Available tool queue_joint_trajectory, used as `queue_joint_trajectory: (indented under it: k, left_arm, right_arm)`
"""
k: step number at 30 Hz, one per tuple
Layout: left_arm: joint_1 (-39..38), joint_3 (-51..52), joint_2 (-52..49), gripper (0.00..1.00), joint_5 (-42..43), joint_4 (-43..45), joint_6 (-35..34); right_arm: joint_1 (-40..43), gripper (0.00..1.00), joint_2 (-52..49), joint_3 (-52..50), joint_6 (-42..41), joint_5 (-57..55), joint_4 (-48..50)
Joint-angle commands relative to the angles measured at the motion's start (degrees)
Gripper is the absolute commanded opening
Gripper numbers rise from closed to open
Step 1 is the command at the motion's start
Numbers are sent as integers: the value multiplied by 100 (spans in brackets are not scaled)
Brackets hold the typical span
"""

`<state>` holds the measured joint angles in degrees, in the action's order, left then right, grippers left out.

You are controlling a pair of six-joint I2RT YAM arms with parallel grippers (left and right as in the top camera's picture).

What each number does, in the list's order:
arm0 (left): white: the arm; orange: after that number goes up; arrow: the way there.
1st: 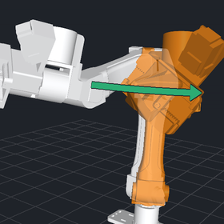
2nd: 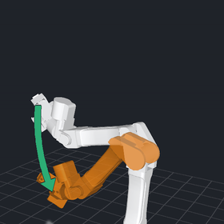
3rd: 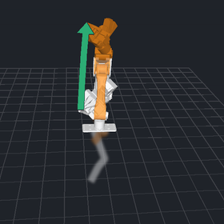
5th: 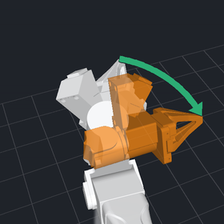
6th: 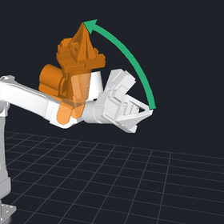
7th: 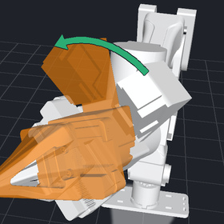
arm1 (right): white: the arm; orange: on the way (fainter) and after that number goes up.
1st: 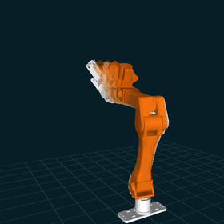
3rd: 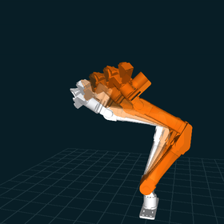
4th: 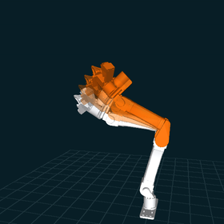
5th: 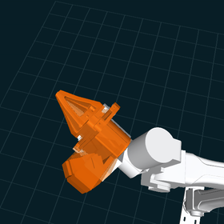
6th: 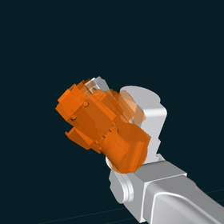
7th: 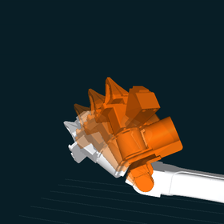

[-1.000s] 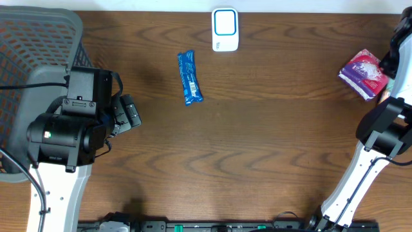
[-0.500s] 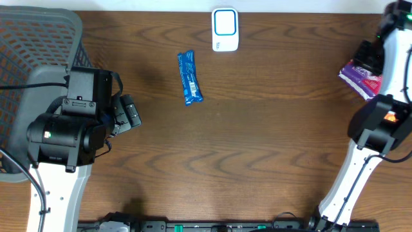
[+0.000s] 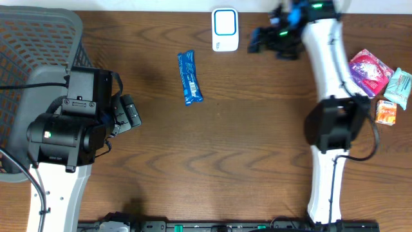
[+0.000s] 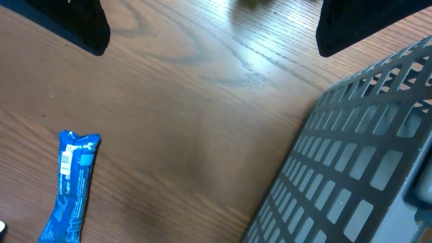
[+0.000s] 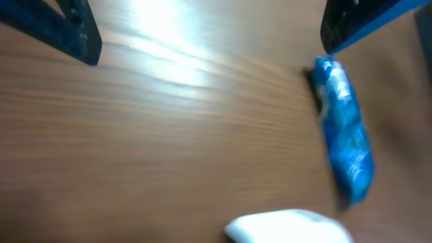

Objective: Scan the item barcode
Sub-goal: 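Reach the right gripper left and grasp the blue Oreo pack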

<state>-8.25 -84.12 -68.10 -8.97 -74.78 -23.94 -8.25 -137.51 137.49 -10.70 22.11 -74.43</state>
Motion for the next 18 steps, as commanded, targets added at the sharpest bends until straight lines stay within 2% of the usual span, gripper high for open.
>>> queue_joint_trajectory:
  k: [1, 13, 16, 18]
  left_arm:
    - [31, -52, -7, 98, -66, -22, 33]
    - [31, -52, -7, 98, -66, -22, 33]
    - [31, -52, -7, 98, -66, -20, 33]
    - [31, -52, -7, 98, -66, -22, 33]
  right_arm:
    - [-597, 99, 142, -435, -188, 240, 350]
    - [-1923, 99, 142, -2033, -1464, 170, 2356]
    - [-1971, 99, 142, -2214, -1504, 153, 2498]
    - [-1976, 95, 142, -2310, -1504, 133, 2496]
